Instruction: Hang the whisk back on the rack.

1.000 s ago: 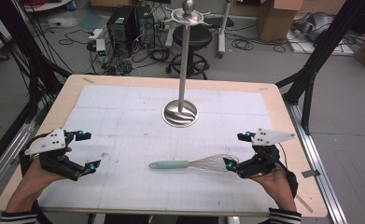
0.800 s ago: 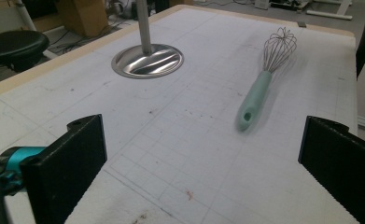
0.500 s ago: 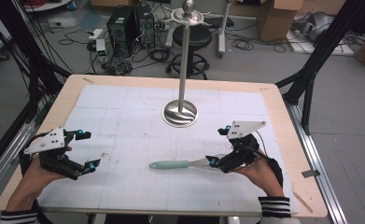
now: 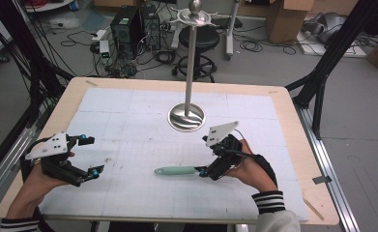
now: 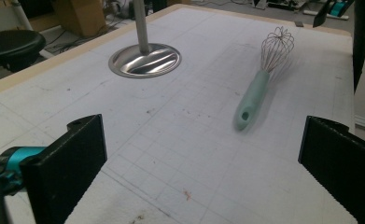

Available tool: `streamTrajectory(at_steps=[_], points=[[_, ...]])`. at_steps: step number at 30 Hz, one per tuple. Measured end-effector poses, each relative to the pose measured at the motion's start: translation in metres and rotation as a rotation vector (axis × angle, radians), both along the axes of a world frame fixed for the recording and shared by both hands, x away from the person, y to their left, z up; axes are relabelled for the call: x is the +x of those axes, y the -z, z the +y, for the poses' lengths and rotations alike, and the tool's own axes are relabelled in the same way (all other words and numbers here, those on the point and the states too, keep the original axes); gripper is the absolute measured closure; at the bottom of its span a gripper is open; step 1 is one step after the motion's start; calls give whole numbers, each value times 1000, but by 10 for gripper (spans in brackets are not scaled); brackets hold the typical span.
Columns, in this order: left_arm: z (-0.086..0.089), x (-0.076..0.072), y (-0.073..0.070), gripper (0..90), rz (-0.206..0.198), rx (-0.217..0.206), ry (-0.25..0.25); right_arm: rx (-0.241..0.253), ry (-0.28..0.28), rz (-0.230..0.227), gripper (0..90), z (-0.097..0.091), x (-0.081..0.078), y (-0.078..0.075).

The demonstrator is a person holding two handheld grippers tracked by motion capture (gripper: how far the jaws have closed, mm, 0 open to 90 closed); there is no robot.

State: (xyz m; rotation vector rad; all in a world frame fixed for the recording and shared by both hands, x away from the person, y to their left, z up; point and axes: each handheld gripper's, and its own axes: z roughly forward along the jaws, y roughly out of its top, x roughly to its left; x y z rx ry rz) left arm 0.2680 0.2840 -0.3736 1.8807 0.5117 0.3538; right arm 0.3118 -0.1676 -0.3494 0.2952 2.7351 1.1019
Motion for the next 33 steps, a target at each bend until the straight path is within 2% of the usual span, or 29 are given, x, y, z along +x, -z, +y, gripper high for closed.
streamTrajectory(at_steps=[8,12,21,23,25,31,33], points=[[1,0,0,17,-2,-11,6,-80,-78,21,6,28,6,10],[0,0,0,17,-1,-10,6,-98,-91,37,6,35,8,16],[0,0,0,17,1,-10,3,-182,-146,69,7,48,10,30],[0,0,0,17,0,-9,5,-198,-155,67,7,51,11,35],[0,0,0,17,0,-10,4,-227,-151,78,49,54,11,38],[0,0,0,17,1,-12,2,-282,-144,84,61,61,13,47],[0,0,0,17,1,-12,2,-290,-144,83,110,63,13,50]])
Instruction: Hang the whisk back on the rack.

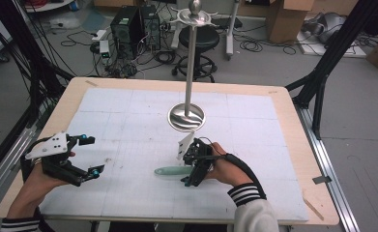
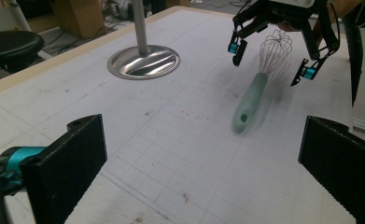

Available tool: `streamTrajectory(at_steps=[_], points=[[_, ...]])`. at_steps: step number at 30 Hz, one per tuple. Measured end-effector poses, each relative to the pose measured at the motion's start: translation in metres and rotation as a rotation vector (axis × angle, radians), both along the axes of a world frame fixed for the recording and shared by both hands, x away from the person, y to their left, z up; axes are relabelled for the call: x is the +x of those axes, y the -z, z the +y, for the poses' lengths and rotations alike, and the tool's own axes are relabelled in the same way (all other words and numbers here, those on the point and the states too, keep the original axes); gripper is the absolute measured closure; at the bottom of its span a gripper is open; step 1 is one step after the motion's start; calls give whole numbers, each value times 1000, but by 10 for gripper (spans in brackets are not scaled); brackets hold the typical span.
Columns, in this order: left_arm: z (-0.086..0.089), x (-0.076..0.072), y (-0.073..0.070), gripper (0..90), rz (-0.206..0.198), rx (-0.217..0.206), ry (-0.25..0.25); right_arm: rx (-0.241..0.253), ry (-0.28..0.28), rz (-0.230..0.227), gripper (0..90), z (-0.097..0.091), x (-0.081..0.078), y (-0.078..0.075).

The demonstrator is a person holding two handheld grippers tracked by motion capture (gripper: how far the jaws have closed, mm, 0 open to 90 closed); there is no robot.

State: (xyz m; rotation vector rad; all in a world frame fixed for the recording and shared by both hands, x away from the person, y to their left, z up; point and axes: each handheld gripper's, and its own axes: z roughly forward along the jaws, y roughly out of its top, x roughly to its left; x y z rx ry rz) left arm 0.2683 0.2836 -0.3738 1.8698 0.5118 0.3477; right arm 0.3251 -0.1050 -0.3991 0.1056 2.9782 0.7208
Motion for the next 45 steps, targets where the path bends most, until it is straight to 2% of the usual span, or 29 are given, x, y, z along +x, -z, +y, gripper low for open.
streamTrajectory(at_steps=[1,9,14,16,21,33,38,42,45], points=[[0,0,0,17,1,-1,1,-5,-6,-3,156,1,0,0],[-1,0,1,17,5,5,11,-18,-15,30,227,7,2,7],[-2,0,1,17,5,4,10,-15,2,63,356,7,4,10],[-1,0,1,17,5,5,13,-31,-1,60,403,7,5,10],[-2,0,1,17,5,8,15,-47,9,70,422,5,6,11],[-2,1,2,17,9,10,13,-96,-12,53,571,5,8,14],[-2,1,3,17,13,7,11,-110,-25,54,671,6,7,16],[-2,2,5,17,19,5,9,-120,-48,35,686,6,6,15],[-2,2,5,17,19,3,10,-109,-44,47,689,5,7,14]])
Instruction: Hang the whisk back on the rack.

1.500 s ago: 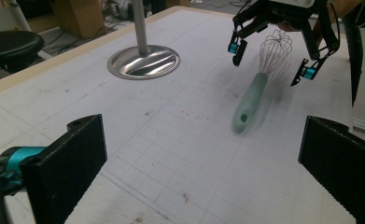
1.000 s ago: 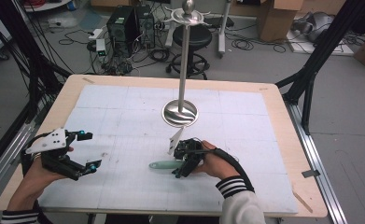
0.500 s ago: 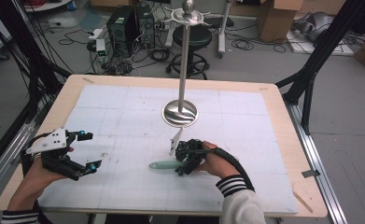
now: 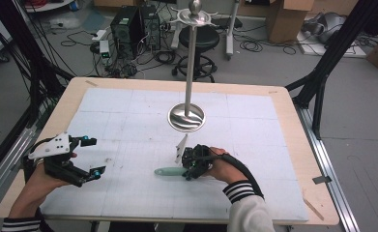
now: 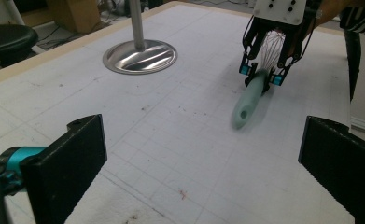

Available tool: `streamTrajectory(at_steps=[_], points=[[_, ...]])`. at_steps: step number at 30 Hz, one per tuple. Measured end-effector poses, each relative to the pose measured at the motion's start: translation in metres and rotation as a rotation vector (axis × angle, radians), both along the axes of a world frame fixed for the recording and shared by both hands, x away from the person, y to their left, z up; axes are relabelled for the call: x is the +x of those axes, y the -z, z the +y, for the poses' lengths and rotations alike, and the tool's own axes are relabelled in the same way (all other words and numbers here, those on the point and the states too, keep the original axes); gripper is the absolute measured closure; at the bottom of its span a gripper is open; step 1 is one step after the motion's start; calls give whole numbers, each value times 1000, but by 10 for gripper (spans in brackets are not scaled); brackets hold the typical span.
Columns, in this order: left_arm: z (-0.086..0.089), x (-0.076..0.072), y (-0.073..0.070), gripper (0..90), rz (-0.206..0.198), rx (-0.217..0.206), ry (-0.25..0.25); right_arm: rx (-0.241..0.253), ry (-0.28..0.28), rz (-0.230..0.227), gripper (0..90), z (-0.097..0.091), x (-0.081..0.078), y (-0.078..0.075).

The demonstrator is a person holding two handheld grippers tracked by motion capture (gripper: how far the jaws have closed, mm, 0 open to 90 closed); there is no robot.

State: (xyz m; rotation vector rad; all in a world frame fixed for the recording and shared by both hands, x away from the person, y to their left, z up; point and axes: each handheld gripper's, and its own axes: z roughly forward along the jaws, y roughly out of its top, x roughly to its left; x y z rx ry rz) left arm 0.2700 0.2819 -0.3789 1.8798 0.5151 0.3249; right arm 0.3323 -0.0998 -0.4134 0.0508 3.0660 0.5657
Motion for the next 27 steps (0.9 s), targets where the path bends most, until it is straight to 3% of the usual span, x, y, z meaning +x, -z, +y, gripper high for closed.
streamTrajectory(at_steps=[7,17,27], points=[[0,0,0,17,0,1,0,43,13,17,691,-6,1,-7],[0,0,0,17,0,0,-3,187,47,20,692,-28,4,-29],[1,0,0,17,1,0,-7,273,78,12,693,-48,6,-48]])
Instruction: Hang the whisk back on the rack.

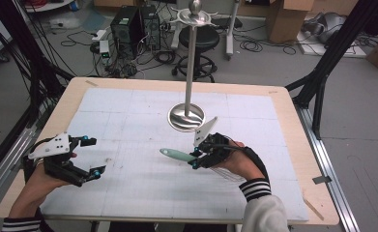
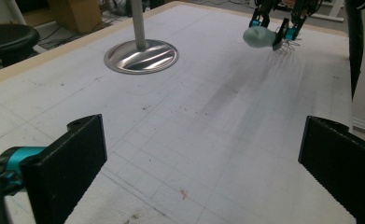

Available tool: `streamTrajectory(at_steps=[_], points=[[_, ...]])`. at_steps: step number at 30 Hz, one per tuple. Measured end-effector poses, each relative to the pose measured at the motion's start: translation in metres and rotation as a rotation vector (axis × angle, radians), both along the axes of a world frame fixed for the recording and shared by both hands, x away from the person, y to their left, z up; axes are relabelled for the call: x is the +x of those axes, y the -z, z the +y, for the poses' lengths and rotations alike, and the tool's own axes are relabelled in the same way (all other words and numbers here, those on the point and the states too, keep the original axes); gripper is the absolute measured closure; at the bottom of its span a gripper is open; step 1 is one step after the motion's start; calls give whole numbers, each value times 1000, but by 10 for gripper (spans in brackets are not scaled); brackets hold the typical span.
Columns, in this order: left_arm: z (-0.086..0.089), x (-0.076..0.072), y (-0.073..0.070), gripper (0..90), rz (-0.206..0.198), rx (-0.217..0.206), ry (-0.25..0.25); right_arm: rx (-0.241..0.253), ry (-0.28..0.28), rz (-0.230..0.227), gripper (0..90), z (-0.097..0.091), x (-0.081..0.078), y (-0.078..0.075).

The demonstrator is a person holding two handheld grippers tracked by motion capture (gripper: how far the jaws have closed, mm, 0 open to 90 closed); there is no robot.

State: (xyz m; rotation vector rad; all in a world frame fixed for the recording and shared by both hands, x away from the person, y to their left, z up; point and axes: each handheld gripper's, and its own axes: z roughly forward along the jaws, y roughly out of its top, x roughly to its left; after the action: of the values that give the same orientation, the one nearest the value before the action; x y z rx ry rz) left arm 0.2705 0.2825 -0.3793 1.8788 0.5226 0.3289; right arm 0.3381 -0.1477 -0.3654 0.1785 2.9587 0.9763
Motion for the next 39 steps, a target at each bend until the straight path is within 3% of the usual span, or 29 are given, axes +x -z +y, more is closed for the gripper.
streamTrajectory(at_steps=[24,39], points=[[-1,1,1,17,3,2,-2,202,111,-65,695,-63,12,-55],[1,2,2,17,9,0,-9,292,214,-57,694,-98,29,-86]])
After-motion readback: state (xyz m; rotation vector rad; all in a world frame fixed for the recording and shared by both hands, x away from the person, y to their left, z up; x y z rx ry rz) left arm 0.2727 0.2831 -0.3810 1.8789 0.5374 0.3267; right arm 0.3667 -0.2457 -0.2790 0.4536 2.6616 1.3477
